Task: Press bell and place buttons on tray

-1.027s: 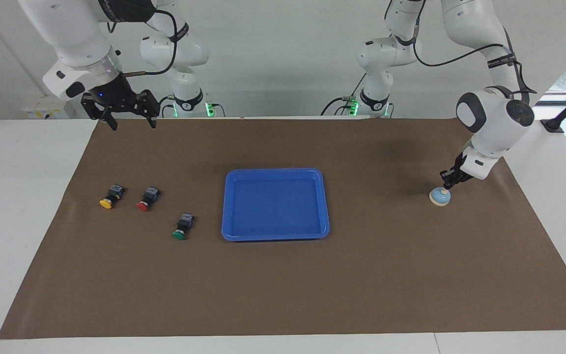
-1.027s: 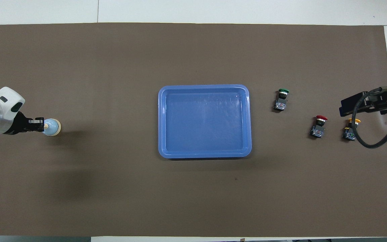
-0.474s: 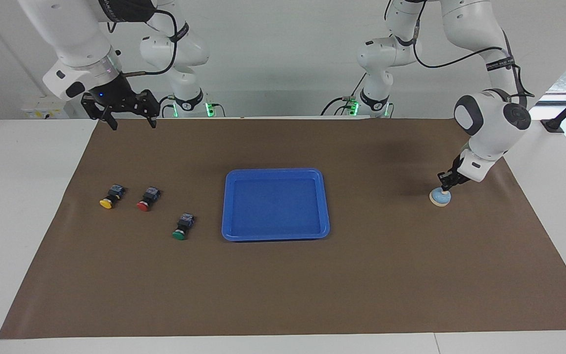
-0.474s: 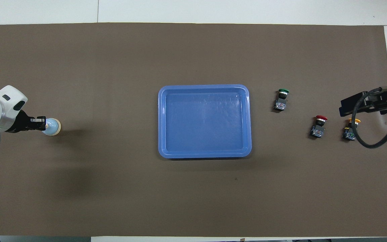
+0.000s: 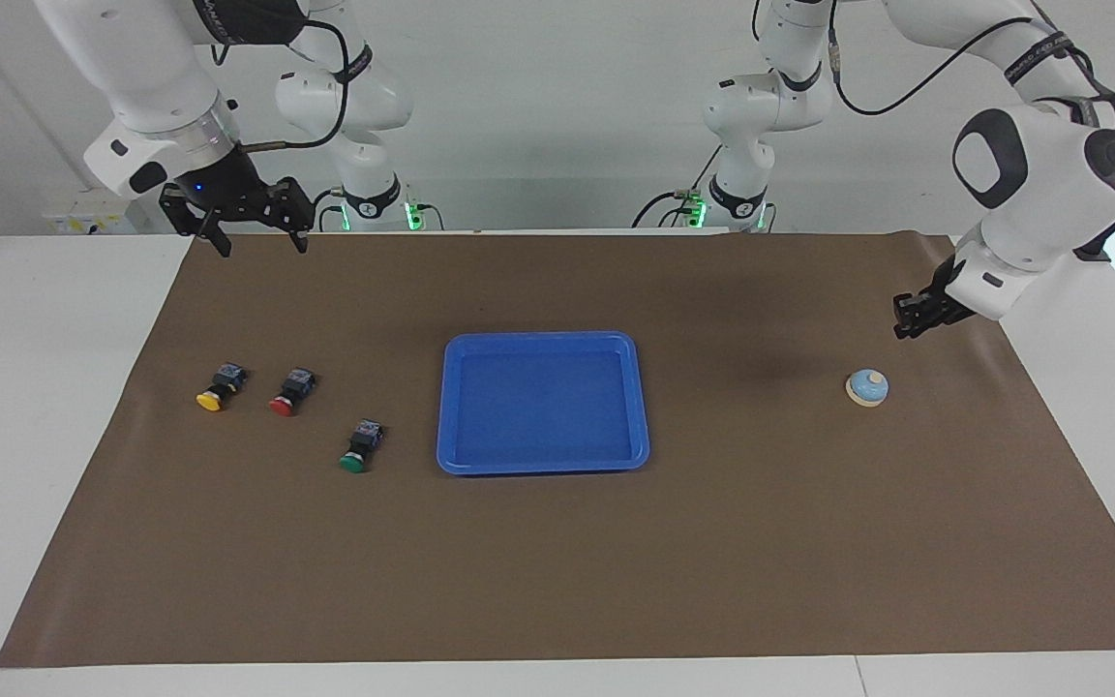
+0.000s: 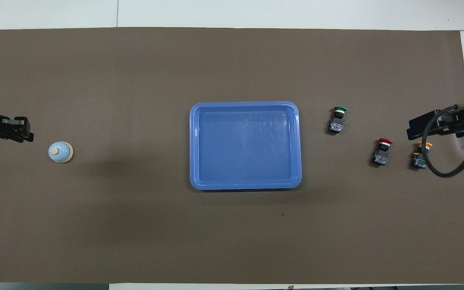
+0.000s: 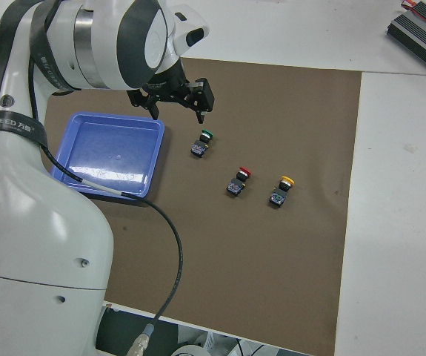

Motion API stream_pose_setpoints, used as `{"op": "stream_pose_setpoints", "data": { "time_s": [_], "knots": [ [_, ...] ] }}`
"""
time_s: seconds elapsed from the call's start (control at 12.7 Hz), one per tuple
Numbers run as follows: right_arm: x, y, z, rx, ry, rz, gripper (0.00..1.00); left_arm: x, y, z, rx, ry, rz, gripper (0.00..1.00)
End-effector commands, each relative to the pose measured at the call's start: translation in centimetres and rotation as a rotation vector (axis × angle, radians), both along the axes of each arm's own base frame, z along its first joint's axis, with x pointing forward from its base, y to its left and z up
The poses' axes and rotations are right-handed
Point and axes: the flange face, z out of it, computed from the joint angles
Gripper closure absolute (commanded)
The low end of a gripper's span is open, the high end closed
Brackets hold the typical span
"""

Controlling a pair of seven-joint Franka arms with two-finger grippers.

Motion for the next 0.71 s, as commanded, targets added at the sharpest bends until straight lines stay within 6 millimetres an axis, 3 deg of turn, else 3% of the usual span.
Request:
{"op": "stream_pose_setpoints", "data": {
  "time_s": [0.0, 0.24, 0.32, 0.4, 0.63],
  "knots": [
    [-0.8, 0.8, -1.3, 0.001, -0.041, -0.006, 0.00, -0.6, -2.2, 5.0, -0.011, 0.000, -0.030, 0.00],
    [-1.3, 4.3, -7.7, -0.002, -0.132, -0.118, 0.00, -1.6, -5.3, 7.0, 0.000, 0.044, -0.034, 0.00],
    [-0.6, 4.6, -9.9, -0.002, -0.132, -0.190, 0.00, -2.0, -5.4, 7.2, -0.003, 0.053, -0.036, 0.00],
    [0.9, 5.4, -13.3, -0.003, -0.108, -0.222, 0.00, -2.3, -5.3, 7.8, -0.003, 0.049, -0.036, 0.00],
    [3.8, 5.2, -20.9, 0.003, -0.098, -0.278, 0.00, -2.5, -5.4, 8.1, -0.007, 0.047, -0.036, 0.00]
  ]
}}
